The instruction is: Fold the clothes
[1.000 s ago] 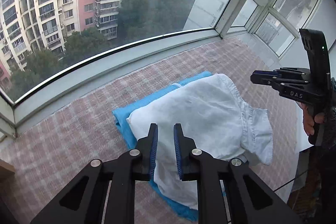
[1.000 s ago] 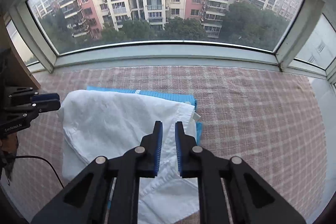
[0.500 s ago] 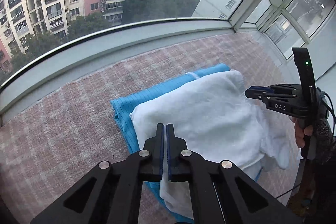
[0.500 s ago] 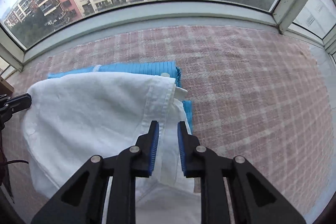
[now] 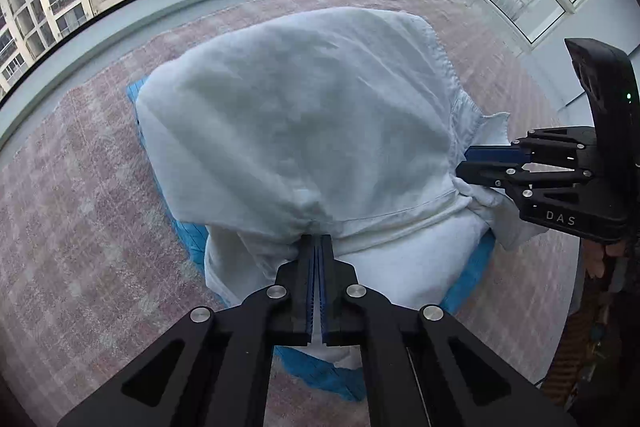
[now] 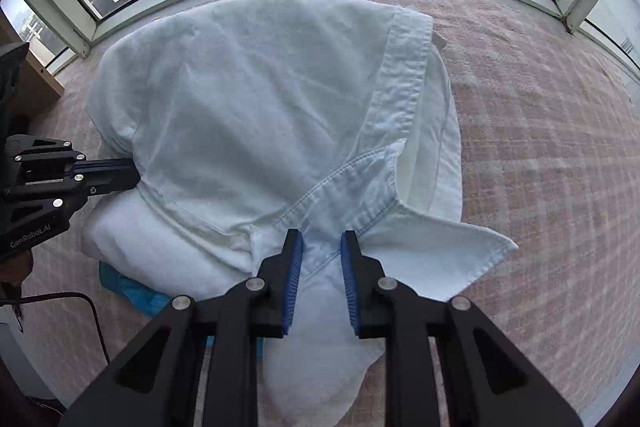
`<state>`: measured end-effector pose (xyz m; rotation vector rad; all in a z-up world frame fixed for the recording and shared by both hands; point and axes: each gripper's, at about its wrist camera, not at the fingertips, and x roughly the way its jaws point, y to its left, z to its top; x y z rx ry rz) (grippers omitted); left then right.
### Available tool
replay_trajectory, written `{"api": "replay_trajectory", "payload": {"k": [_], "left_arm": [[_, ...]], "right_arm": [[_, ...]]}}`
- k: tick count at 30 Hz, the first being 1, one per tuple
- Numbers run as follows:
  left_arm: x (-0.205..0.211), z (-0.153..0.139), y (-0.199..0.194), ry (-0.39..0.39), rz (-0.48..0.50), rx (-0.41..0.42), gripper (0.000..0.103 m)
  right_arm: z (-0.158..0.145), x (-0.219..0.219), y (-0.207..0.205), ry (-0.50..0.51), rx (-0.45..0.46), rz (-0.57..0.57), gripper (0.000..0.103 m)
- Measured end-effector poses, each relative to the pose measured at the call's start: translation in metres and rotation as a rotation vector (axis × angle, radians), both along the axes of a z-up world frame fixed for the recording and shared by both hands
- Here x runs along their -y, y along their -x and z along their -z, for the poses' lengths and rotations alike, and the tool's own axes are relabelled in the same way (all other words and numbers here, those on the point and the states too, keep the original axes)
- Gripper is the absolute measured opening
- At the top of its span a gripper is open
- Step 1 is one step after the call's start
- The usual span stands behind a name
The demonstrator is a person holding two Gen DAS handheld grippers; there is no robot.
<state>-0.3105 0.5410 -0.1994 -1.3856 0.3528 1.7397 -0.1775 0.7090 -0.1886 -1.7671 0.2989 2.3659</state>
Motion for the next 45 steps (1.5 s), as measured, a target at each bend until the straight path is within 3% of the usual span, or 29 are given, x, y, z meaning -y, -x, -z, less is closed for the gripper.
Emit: {"api": "replay_trajectory", "payload": {"k": [4, 5, 7, 8, 14, 19, 23, 30, 34, 40, 45], "left_arm": [[0.017, -0.045, -0.017, -0.083, -0.033, -0.065, 0.006], [0.024, -0.057, -0.023, -0.102, -0.045, -0.081, 0.011], [0.04, -0.08, -0.037, -0.123, -0.065, -0.122, 0.022], [0.049, -0.089, -0.045, -0.123, -0.074, -0.143, 0.029], [0.124, -0.133, -0.091, -0.148, -0.156, -0.202, 0.041], [0.198, -0.163, -0.141, -0.172, -0.231, -0.298, 0.068], [0.249, -0.187, -0.185, -0.181, -0.261, -0.39, 0.076], [0.322, -0.196, -0.241, -0.221, -0.382, -0.292, 0.076], [0.344, -0.196, -0.269, -0.156, -0.352, -0.353, 0.076], [0.381, -0.2, -0.298, -0.171, -0.337, -0.319, 0.076], [0.402, -0.205, -0.318, -0.178, -0.34, -0.337, 0.076]], "right_arm": [[-0.033, 0.012, -0.016, 0.004, -0.1, 0.056, 0.023], [-0.043, 0.018, -0.023, 0.007, -0.133, 0.069, 0.027], [-0.061, 0.036, -0.038, 0.002, -0.187, 0.077, 0.046], [-0.07, 0.047, -0.046, -0.001, -0.211, 0.076, 0.047], [-0.114, 0.124, -0.087, -0.087, -0.286, 0.1, 0.049], [-0.144, 0.187, -0.128, -0.11, -0.343, 0.12, 0.054], [-0.174, 0.24, -0.167, -0.173, -0.413, 0.138, 0.059], [-0.201, 0.308, -0.222, -0.272, -0.459, 0.199, 0.06], [-0.205, 0.336, -0.247, -0.27, -0.464, 0.208, 0.061], [-0.203, 0.372, -0.275, -0.283, -0.45, 0.208, 0.061], [-0.207, 0.392, -0.294, -0.287, -0.456, 0.209, 0.061]]}}
